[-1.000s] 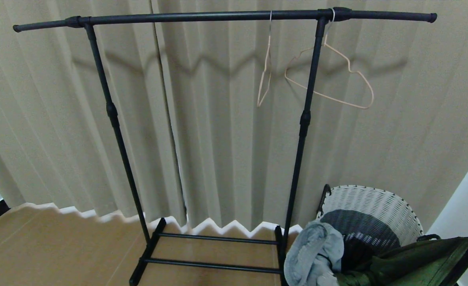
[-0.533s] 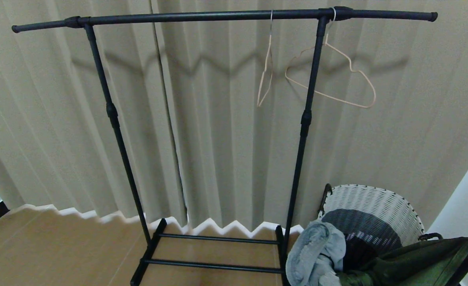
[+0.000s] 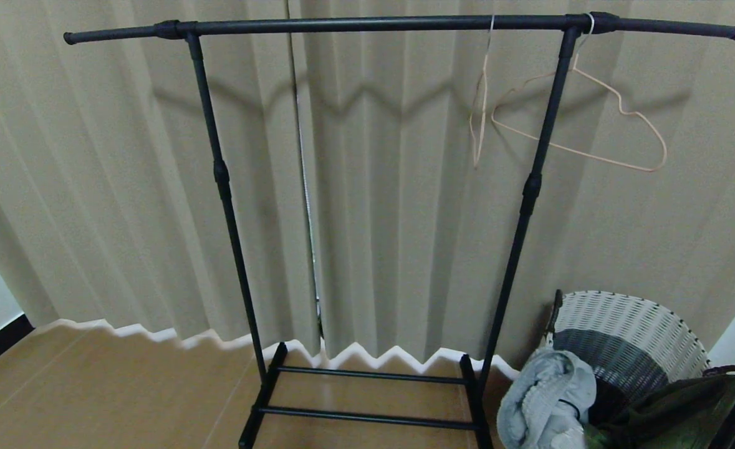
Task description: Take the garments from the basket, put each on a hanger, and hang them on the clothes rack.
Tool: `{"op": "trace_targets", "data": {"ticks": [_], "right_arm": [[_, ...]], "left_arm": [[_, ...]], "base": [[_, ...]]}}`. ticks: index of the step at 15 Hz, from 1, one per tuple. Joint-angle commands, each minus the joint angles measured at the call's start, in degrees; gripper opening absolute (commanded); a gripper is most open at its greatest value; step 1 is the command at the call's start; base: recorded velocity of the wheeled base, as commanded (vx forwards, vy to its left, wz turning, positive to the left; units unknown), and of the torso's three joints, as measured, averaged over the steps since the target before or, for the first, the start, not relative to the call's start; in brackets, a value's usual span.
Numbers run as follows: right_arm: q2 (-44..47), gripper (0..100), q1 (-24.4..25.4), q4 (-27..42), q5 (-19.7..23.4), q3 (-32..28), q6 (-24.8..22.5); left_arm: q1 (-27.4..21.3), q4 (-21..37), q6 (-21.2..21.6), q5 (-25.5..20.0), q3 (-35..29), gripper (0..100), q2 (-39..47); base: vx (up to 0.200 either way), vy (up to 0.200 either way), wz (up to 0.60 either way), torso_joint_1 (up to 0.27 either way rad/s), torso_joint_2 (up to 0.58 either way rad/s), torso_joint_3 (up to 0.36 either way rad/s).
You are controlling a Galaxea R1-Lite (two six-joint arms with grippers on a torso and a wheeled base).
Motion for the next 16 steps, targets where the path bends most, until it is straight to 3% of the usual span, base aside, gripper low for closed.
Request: {"op": "trace_targets", "data": {"ticks": [1,5,10,12,14,16], "right_arm": [[0.09,0,0.00,-0.04,0.02,0.48,-0.01],[0.44,0,0.61,-0.48,0.55,0.04,-0.01],[2.20,0,9.66,-0.92,0.90,-7.35,0.25],[5.19,0,14.85,-0.92,0.90,-12.18,0.78],[8.26,0,19.51,-1.00,0.90,-17.45,2.72],[11.08,0,22.14,-0.92,0.90,-21.58,3.51]], "left_arm": [[0.05,0.00,-0.24,0.64,0.00,100,0.00],[0.05,0.00,-1.56,0.73,0.00,100,0.00],[0.05,0.00,1.34,-0.24,0.00,100,0.09],[0.05,0.00,3.54,-7.36,0.00,100,0.09],[-0.22,0.00,3.98,-13.60,-4.39,100,4.22],[-0.31,-0.17,3.98,-14.39,-9.32,100,10.55]], "base": [[0.000,0.000,0.00,0.000,0.00,0.000],[0.000,0.000,0.00,0.000,0.00,0.000],[0.000,0.000,0.00,0.000,0.00,0.000],[0.000,0.000,0.00,0.000,0.00,0.000],[0.000,0.000,0.00,0.000,0.00,0.000],[0.000,0.000,0.00,0.000,0.00,0.000]]}}
